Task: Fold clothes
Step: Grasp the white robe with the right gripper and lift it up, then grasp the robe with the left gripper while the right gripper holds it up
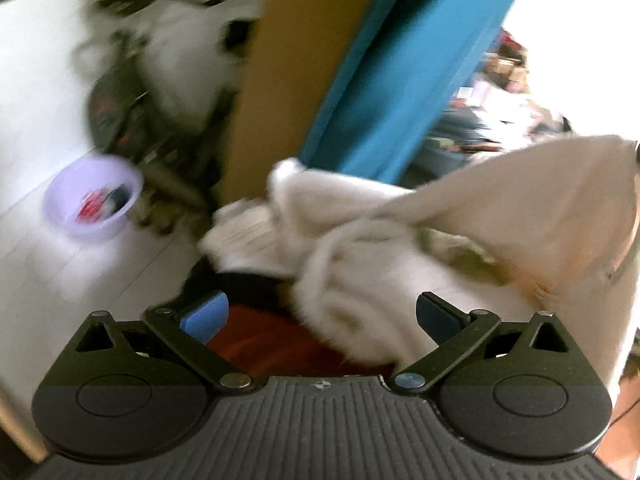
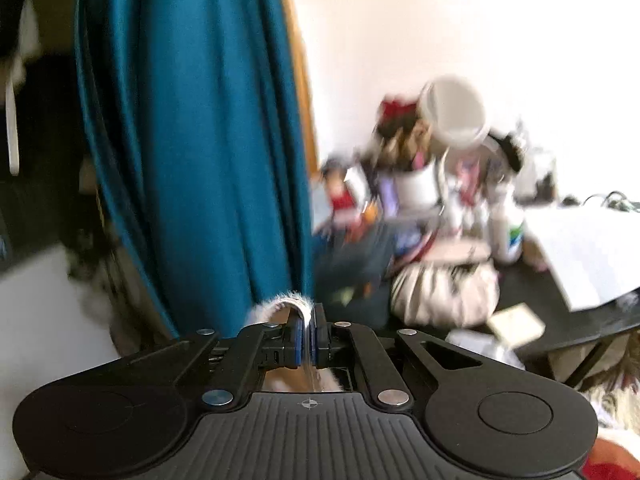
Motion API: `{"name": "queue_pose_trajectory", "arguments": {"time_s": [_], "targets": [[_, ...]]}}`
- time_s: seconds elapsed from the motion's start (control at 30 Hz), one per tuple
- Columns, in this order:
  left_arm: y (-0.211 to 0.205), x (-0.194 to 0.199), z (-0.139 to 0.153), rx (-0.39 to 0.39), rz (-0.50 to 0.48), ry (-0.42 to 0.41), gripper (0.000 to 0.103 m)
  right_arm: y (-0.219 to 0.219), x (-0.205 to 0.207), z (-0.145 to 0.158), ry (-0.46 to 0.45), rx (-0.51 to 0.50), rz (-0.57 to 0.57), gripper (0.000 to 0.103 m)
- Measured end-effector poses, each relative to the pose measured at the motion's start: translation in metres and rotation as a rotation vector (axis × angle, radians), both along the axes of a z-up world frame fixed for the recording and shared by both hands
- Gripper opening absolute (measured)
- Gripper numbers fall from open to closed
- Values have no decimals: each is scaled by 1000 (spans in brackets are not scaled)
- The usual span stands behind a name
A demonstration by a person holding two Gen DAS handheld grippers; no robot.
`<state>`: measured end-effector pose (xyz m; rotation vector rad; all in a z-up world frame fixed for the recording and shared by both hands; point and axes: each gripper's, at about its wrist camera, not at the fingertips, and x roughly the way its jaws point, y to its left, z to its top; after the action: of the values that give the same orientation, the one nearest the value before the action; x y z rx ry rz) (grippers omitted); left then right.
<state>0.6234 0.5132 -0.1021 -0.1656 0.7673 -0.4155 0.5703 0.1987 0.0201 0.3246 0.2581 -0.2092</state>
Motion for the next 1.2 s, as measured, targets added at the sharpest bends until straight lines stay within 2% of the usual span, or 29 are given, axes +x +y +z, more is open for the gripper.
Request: {"name": "queue_pose_trajectory", "arguments": {"time_s": [0.07, 0.3, 0.43, 0.5, 0.63, 0.7, 0.77, 0.9, 1.0, 1.1, 1.2], "targets": [[-25, -2, 10, -7, -94, -48, 102, -13, -21, 22, -50, 2, -11, 3], [-116, -33, 45, -20, -454, -231, 102, -32, -89, 104, -212, -98, 13, 3], [-146, -46, 70, -63, -567, -366, 102, -36, -120, 143, -284, -116, 23, 3], [-154, -42, 81, -131, -583, -351, 103, -36, -139, 153, -315, -163, 11, 3], [-162, -22, 90, -361, -599, -146, 103, -37, -166, 145, -280, -182, -12, 3], [-166, -17, 86, -432, -612, -69, 103, -39, -178, 131, -238, -171, -39, 3], [-180, -18, 79, -377, -611, -42, 103, -41, -192, 115, -197, -149, -64, 3], [-221, -25, 48, -183, -661, 16, 103, -49, -210, 89, -154, -103, -96, 3], [-242, -35, 24, -97, -693, 88, 103, -55, -225, 75, -133, -84, -122, 3], [-259, -42, 5, 8, -645, 120, 103, -59, -236, 68, -130, -81, -133, 3], [-272, -34, -7, 66, -590, 158, 103, -60, -245, 62, -125, -75, -119, 3]]}}
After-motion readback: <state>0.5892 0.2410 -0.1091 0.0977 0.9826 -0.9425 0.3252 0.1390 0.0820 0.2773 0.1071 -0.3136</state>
